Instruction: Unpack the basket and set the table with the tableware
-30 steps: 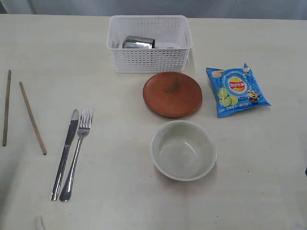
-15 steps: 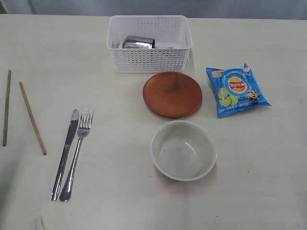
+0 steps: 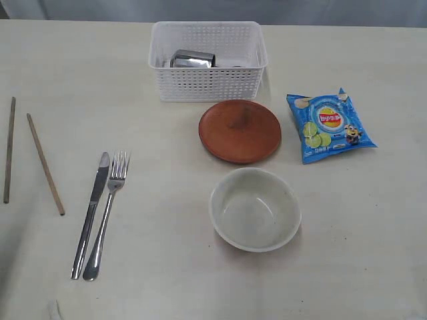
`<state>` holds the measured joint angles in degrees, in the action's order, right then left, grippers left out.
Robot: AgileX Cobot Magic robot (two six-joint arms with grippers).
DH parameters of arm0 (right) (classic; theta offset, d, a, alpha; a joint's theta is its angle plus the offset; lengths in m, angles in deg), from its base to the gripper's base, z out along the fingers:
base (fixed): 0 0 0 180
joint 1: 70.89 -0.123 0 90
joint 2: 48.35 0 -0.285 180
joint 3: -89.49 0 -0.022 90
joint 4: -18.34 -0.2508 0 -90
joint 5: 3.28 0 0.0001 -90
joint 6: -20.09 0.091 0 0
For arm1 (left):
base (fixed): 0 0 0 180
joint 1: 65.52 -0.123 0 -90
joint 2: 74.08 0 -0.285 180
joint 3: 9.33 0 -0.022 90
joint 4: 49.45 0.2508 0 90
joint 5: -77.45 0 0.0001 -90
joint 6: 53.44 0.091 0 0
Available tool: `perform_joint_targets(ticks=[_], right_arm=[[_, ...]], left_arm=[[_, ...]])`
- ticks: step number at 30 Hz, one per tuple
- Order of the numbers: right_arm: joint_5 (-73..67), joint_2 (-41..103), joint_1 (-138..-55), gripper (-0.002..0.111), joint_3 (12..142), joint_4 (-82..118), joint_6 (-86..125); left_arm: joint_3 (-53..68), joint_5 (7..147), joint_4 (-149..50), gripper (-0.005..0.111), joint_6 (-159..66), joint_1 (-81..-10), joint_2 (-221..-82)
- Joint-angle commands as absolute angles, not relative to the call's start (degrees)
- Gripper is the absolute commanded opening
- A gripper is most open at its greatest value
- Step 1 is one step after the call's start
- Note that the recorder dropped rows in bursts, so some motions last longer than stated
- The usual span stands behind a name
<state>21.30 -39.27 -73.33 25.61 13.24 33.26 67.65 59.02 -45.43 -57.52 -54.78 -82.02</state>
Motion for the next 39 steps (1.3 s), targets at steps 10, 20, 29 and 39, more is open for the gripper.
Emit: perform_joint_targets(ticks=[10, 20, 29, 39], right_arm=[[-20.4, -5.58, -73.28, 0.049, 53.46, 9.84, 33.65], [-46.7, 31.97, -73.28, 0.037, 74.37, -28.38, -3.75], [-52.68, 58.82, -80.14, 0.037, 93.22, -37.88, -10.45], [-55.06, 81.53, -88.71, 0.049, 116.65, -20.99, 9.75]], left_arm=[[67.88, 59.19, -45.29, 0.0, -57.52, -54.93, -81.87], [67.88, 59.19, -45.29, 0.0, -57.52, -54.93, -81.87], [67.88, 59.19, -45.29, 0.0, -57.52, -54.93, -81.87], [67.88, 59.19, -45.29, 0.0, -57.52, -54.93, -81.87]])
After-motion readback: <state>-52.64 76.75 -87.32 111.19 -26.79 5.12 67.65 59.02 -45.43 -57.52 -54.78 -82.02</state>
